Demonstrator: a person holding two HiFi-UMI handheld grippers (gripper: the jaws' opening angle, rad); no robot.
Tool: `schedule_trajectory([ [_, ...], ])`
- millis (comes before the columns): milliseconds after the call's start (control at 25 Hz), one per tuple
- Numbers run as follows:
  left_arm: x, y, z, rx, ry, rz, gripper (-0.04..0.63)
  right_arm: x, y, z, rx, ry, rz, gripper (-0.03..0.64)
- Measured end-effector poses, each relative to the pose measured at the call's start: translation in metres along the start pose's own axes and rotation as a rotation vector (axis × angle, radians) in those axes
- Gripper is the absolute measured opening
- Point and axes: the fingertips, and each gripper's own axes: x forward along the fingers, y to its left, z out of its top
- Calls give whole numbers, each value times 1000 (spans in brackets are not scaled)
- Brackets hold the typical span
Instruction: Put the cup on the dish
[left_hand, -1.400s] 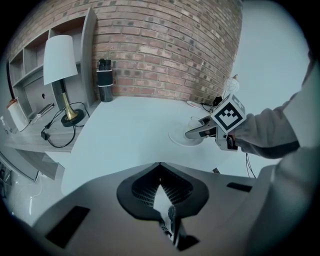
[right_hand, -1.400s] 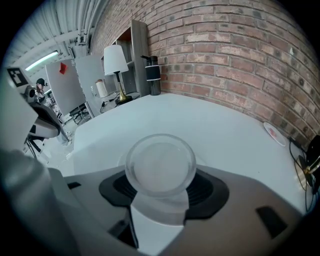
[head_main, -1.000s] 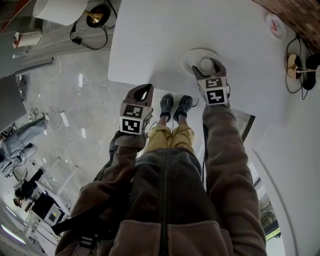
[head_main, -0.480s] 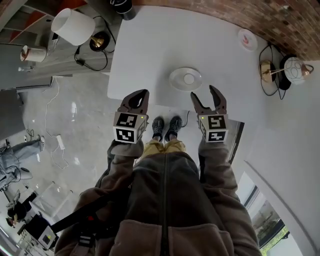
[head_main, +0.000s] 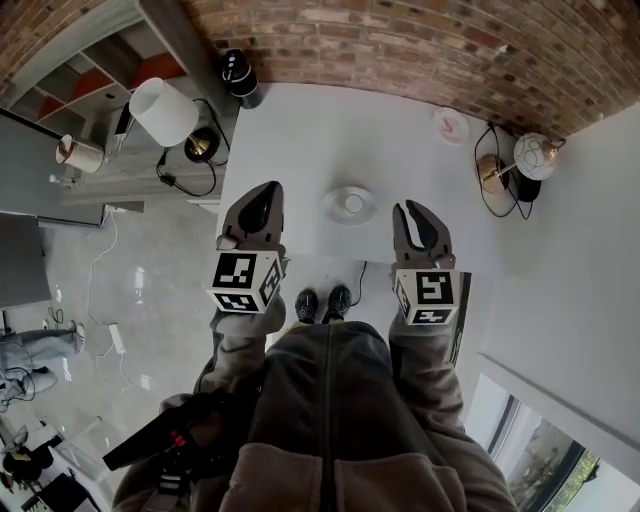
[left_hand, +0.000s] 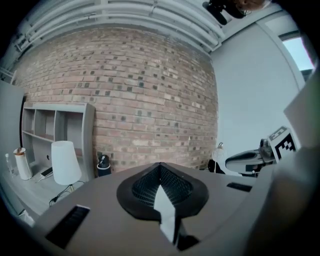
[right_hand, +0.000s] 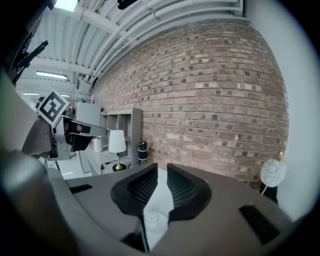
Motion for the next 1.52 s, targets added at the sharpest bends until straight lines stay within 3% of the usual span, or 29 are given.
schedule_trajectory([
  [120, -8, -7, 33, 20, -46, -21, 5, -15, -8, 28, 6, -41, -36, 5],
  [680, -22, -43, 131, 106, -208, -126, 5, -46, -18, 144, 7, -238, -98, 3],
  [1000, -20, -53, 149, 133, -247, -147, 5, -55, -16, 172, -34, -287, -99, 2],
  [1520, -16, -66, 150, 141, -243, -178, 5, -65, -17, 177, -57, -296, -116, 0],
])
